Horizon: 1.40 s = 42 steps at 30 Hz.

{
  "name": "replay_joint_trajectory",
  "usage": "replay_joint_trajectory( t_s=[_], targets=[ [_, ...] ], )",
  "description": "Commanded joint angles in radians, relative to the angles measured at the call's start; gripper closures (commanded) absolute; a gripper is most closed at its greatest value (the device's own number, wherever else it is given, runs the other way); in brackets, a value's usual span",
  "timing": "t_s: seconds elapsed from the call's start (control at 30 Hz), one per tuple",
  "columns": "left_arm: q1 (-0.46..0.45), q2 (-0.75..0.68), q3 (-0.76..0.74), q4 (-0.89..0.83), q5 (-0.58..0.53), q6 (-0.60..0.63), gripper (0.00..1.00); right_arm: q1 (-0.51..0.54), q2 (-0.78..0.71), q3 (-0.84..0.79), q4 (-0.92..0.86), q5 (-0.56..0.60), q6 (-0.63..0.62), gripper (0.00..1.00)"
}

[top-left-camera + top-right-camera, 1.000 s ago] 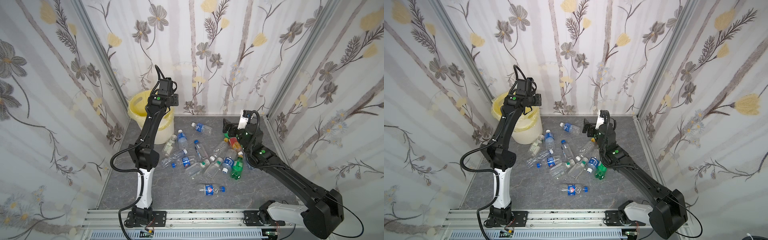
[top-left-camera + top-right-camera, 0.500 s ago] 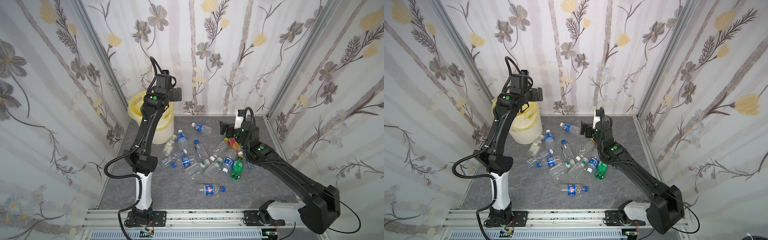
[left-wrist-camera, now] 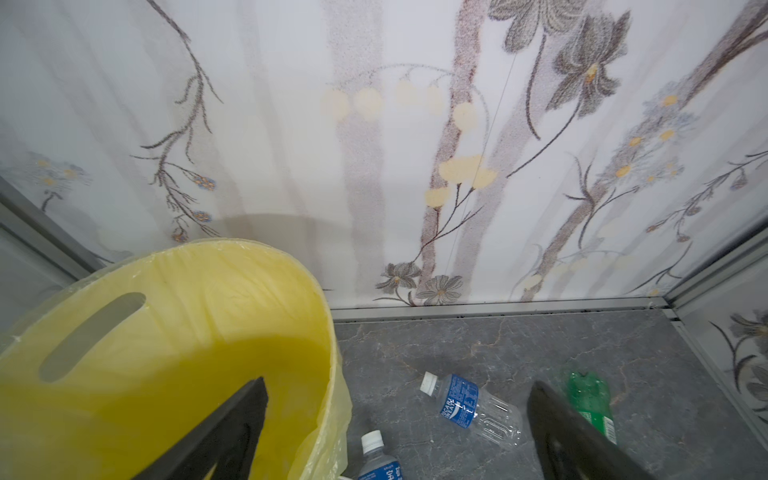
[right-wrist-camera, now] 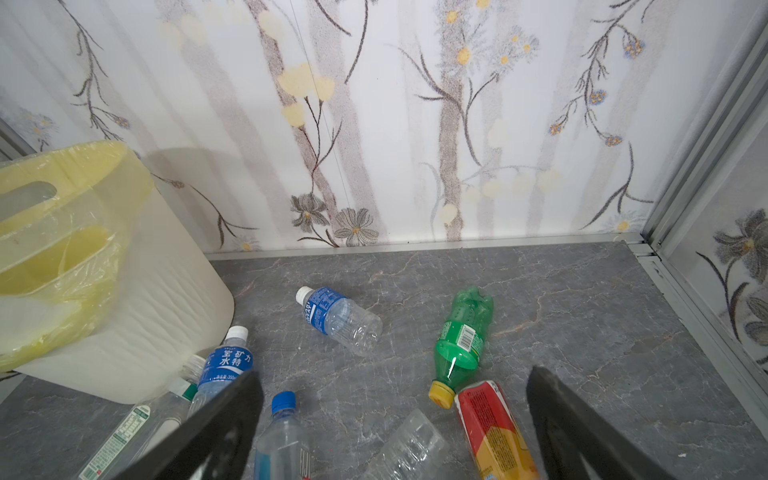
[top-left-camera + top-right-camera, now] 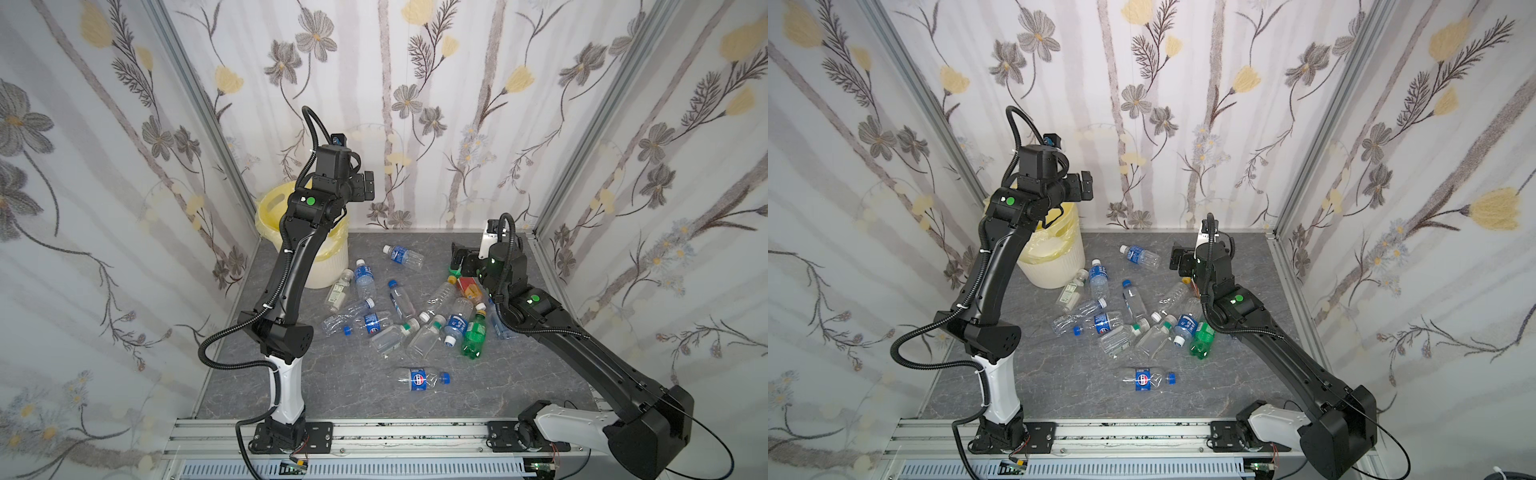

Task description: Throw the plastic bottles in the bin

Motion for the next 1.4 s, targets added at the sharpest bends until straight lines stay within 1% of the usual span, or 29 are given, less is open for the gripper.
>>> replay_joint_trajectory(
  t_s=[0.0, 0.07, 0.13, 0.27, 0.33, 0.4, 0.53, 0.67, 0.77, 0.83, 1.0, 1.13, 1.23, 1.37],
  targets=[
    [-0.001, -0.011, -0.006, 0.023, 0.126, -0.072, 0.00, -0.001, -0.015, -0.027, 0.018, -0.018, 0.008, 0.00],
    [-0.020, -0.024, -0.018, 0.022, 0.133, -0.081, 0.00, -0.004, -0.019, -0.032, 0.006, -0.009, 0.021, 0.00],
    [-0.053, -0.050, -0.055, 0.024, 0.146, -0.059, 0.00, -0.017, -0.012, -0.021, -0.024, -0.018, 0.032, 0.00],
    [-0.121, -0.104, -0.164, 0.023, 0.139, -0.019, 0.00, -0.081, 0.016, 0.029, -0.113, -0.096, 0.085, 0.00],
    [-0.155, -0.136, -0.240, 0.024, 0.112, -0.005, 0.00, -0.133, 0.017, 0.039, -0.141, -0.145, 0.117, 0.00],
    [-0.189, -0.160, -0.311, 0.025, 0.110, 0.007, 0.00, -0.179, 0.010, 0.039, -0.150, -0.188, 0.136, 0.00],
    [-0.271, -0.213, -0.485, 0.045, 0.106, 0.031, 0.00, -0.235, 0.001, 0.042, -0.173, -0.199, 0.144, 0.00],
    [-0.334, -0.276, -0.670, 0.096, 0.091, 0.041, 0.00, -0.277, -0.001, 0.034, -0.188, -0.210, 0.144, 0.00],
    [-0.361, -0.340, -0.808, 0.152, 0.135, 0.042, 0.00, -0.304, -0.007, 0.024, -0.191, -0.231, 0.148, 0.00],
    [-0.380, -0.366, -0.871, 0.167, 0.170, 0.052, 0.00, -0.314, -0.011, 0.020, -0.194, -0.250, 0.150, 0.00],
    [-0.440, -0.402, -0.994, 0.176, 0.203, 0.055, 0.00, -0.317, -0.018, 0.015, -0.195, -0.261, 0.152, 0.00],
    [-0.515, -0.404, -1.094, 0.175, 0.179, 0.037, 0.00, -0.317, -0.035, -0.005, -0.194, -0.255, 0.152, 0.00],
    [-0.554, -0.405, -1.166, 0.178, 0.171, 0.027, 0.00, -0.319, -0.047, -0.023, -0.190, -0.252, 0.153, 0.00],
    [-0.612, -0.405, -1.215, 0.177, 0.168, 0.024, 0.00, -0.323, -0.049, -0.035, -0.188, -0.256, 0.155, 0.00]
  ],
)
